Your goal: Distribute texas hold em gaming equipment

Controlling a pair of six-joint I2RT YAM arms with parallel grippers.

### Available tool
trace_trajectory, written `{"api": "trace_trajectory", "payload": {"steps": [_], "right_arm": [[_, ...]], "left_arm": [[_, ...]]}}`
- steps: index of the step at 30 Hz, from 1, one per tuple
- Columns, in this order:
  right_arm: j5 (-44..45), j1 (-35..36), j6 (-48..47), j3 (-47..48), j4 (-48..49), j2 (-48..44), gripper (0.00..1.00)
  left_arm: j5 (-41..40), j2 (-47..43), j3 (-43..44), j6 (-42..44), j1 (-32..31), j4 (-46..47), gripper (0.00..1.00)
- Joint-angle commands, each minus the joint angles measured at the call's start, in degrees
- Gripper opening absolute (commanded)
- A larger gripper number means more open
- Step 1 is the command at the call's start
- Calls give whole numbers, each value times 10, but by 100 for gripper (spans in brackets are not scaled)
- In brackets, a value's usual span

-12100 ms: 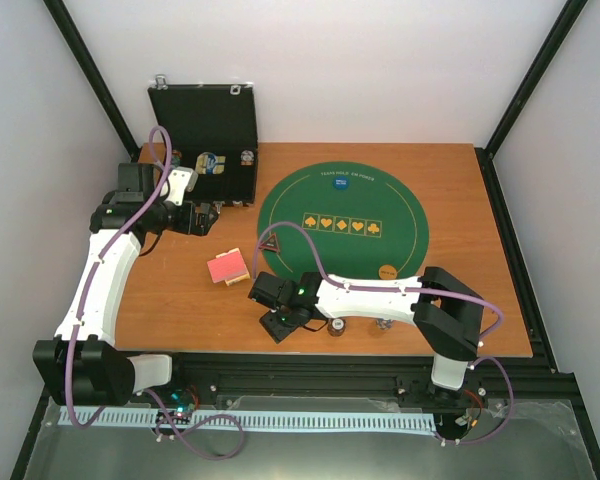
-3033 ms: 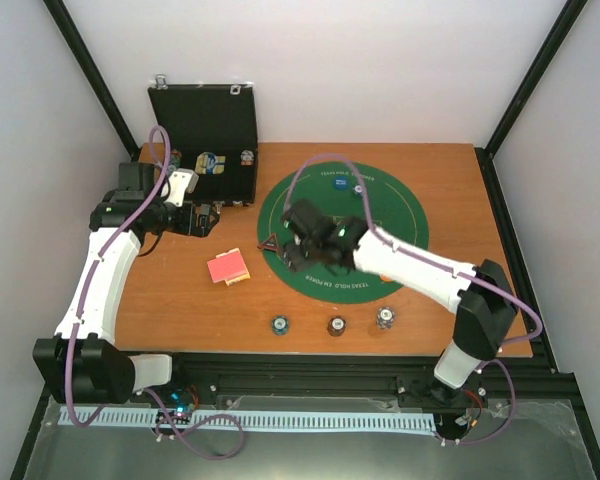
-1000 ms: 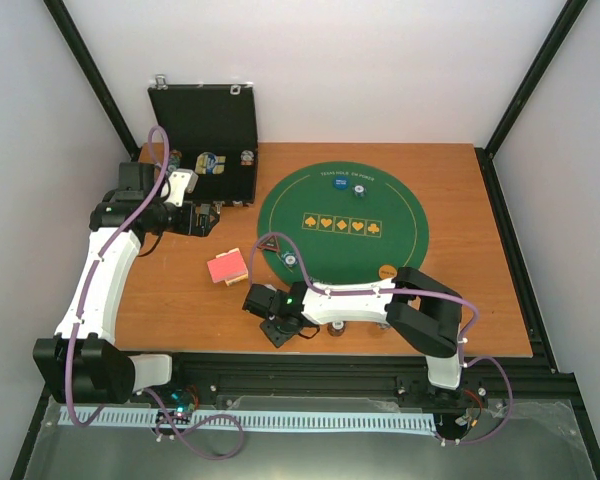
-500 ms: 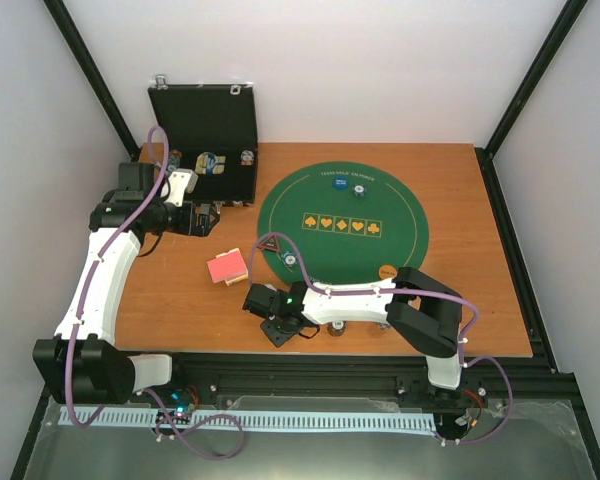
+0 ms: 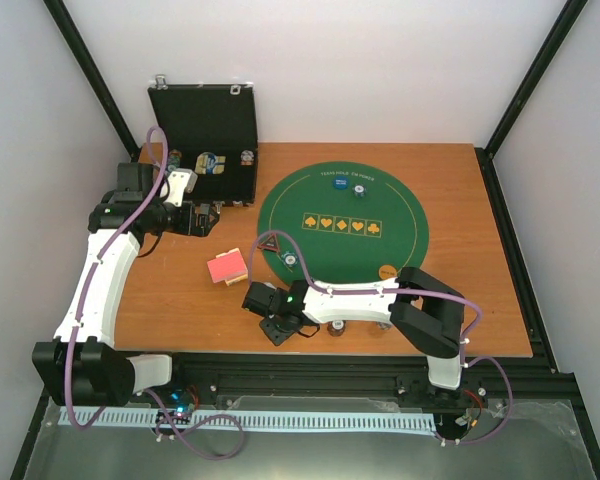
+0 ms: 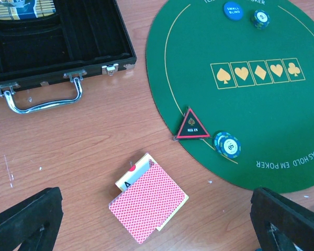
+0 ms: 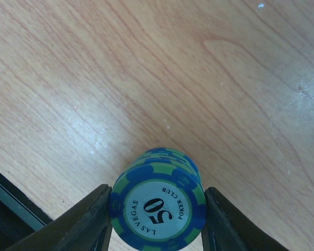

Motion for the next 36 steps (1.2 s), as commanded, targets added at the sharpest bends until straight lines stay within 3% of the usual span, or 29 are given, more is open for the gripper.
{"api": "trace_trajectory", "payload": {"steps": [1, 9, 18, 27, 31, 36], "right_arm": [[2, -3, 1, -1, 6, -12, 47], [-3, -6, 2, -12, 14, -10, 43], [6, -13, -6, -11, 4, -32, 19], [44, -28, -20, 14, -65, -103, 14], [65, -70, -29, -1, -89, -142, 14], [64, -176, -47, -87, -75, -194, 15]], "left_arm": [[6, -10, 5, -7, 3, -6, 100], [3, -13, 7, -5, 4, -7, 100], [3, -16, 9, -3, 4, -9, 100], [2, -16, 10, -3, 4, -9, 100], [3, -17, 10, -4, 3, -9, 100], [3, -17, 9, -3, 3, -11, 100]]}}
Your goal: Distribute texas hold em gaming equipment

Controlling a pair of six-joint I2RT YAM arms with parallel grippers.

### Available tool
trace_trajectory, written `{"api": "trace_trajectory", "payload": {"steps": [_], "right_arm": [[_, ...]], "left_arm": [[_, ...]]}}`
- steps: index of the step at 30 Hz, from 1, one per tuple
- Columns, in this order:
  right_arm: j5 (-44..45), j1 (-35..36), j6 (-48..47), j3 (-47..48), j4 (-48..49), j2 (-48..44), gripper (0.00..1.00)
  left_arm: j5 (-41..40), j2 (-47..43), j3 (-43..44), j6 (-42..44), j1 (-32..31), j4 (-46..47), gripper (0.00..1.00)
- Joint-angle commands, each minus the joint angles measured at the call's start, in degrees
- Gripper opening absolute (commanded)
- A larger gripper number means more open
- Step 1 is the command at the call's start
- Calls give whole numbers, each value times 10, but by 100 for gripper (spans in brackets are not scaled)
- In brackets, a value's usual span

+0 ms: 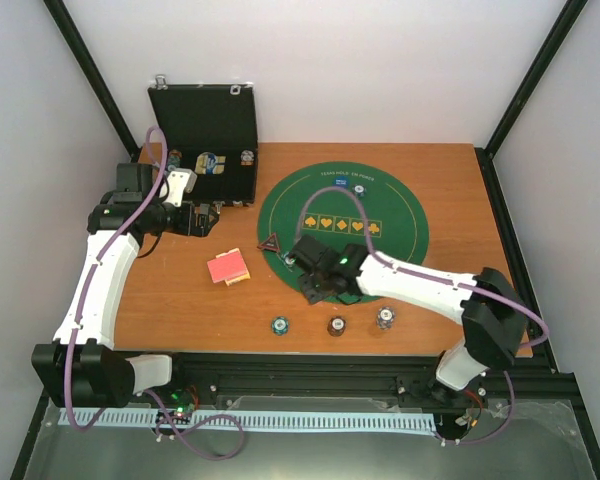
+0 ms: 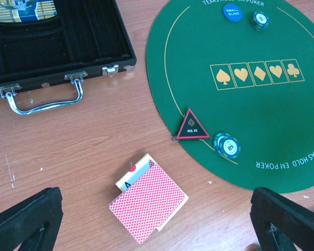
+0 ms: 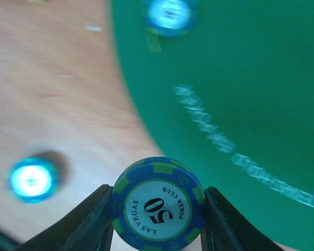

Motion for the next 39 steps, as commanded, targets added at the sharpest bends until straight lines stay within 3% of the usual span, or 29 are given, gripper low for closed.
{"api": "trace_trajectory", "payload": {"steps": [1, 7, 13, 28, 30, 35, 39], "right_arm": [[21, -94, -21, -75, -8, -44, 15], [16, -200, -39, -146, 24, -69, 15], [6, -252, -48, -163, 55, -47, 16], [-13, -273, -47, -191, 101, -3, 18], [-10, -274, -46, -196, 103, -2, 22], [-8, -276, -44, -196, 101, -6, 49], [-2, -276, -47, -180, 80, -27, 62]], "left_arm": [[3, -13, 9, -3, 3, -11, 100], [6, -13, 11, -2, 3, -11, 100], [10, -10, 11, -5, 3, -11, 100], [9, -10, 16, -1, 3, -14, 100], [9, -10, 16, 0, 3, -14, 100], [9, -13, 15, 1, 3, -14, 100], [9, -14, 15, 1, 4, -15, 100]]}}
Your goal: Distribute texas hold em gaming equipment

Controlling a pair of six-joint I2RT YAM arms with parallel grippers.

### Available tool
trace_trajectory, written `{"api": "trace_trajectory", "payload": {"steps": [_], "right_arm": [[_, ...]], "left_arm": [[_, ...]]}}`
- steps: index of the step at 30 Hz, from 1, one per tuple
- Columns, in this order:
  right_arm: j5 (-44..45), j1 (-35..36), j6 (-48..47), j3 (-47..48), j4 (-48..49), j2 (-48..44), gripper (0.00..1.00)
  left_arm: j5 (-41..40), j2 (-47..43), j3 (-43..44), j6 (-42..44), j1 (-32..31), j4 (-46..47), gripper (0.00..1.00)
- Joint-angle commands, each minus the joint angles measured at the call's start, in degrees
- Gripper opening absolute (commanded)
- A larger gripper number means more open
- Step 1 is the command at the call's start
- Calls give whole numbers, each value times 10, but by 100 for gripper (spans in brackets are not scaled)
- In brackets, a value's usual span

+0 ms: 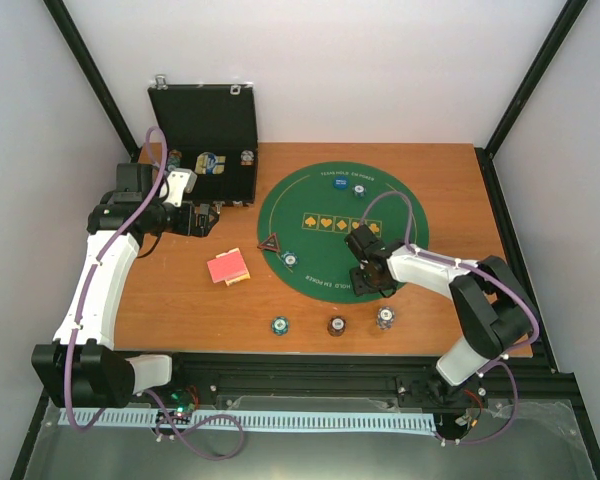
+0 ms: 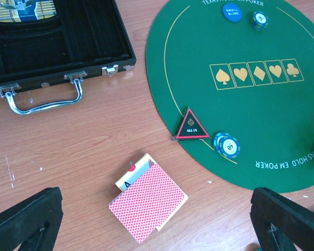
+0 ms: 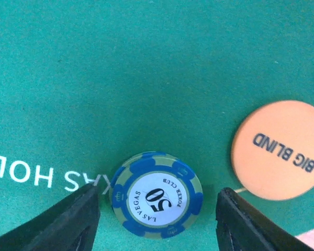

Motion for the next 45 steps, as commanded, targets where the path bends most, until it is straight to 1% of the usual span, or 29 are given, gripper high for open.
{"api": "trace_trajectory", "payload": {"steps": [1, 2, 4, 7, 12, 16, 21, 26, 36, 40, 45], "right_arm": [[15, -6, -1, 20, -17, -29, 66], [20, -5, -2, 26, -26, -40, 68], [26, 0, -3, 39, -44, -60, 68], [34, 31, 5, 58, -75, -93, 68], [34, 137, 47, 79, -124, -129, 71], [39, 237, 101, 74, -143, -132, 75], [18, 295, 143, 41, -132, -134, 78], [-1, 312, 150, 25, -122, -127, 79], [-4, 312, 150, -2, -96, -102, 79], [-3, 310, 148, -7, -85, -94, 77], [-4, 305, 143, -10, -74, -85, 72]], "left_arm": [[8, -13, 15, 0, 3, -15, 100], [8, -14, 15, 0, 3, -15, 100], [7, -13, 16, 0, 3, -15, 100], [7, -13, 17, -1, 3, -15, 100], [7, -9, 20, -3, 4, -13, 100], [8, -7, 19, -6, 4, -12, 100], [7, -8, 16, -7, 3, -11, 100], [8, -8, 21, -6, 3, -13, 100], [8, -10, 19, -5, 3, -14, 100], [8, -11, 19, -3, 3, -14, 100], [6, -11, 16, -3, 4, -13, 100]]}}
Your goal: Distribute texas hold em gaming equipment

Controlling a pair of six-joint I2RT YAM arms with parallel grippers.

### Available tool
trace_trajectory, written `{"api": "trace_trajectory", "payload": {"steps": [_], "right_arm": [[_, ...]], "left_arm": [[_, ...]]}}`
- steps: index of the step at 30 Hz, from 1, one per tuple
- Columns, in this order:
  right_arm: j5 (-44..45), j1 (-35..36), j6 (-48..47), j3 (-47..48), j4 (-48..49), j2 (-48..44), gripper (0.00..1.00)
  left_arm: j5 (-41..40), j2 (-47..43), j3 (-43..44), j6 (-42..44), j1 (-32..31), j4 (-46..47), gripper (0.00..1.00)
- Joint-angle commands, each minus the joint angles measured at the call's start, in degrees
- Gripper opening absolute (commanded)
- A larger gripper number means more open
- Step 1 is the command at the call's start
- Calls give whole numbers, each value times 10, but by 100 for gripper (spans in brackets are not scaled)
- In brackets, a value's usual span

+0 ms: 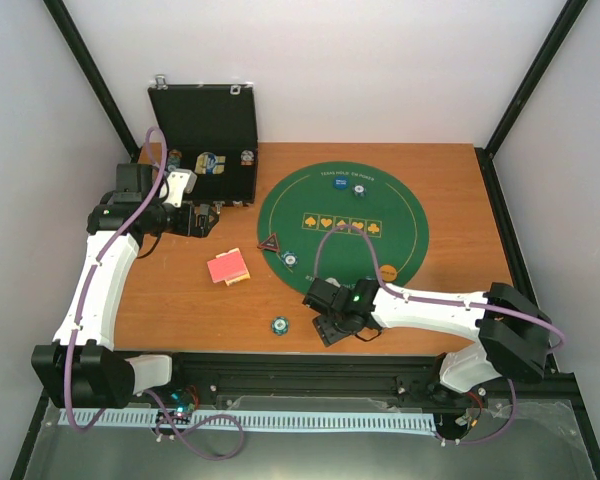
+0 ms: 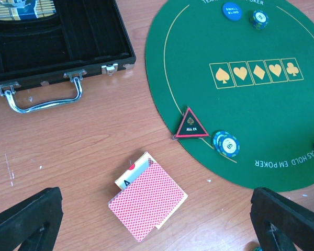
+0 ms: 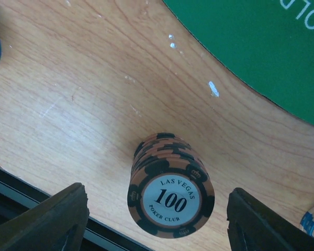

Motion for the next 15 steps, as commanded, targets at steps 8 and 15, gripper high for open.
{"api": "trace_trajectory", "payload": {"steps": [8, 15], "right_arm": [[0, -15, 0, -21, 31, 5, 59], [1, -17, 2, -25, 36, 3, 48]], "left_arm": [[5, -11, 15, -2, 3, -8, 100], [5, -12, 16, -6, 3, -5, 100]]}}
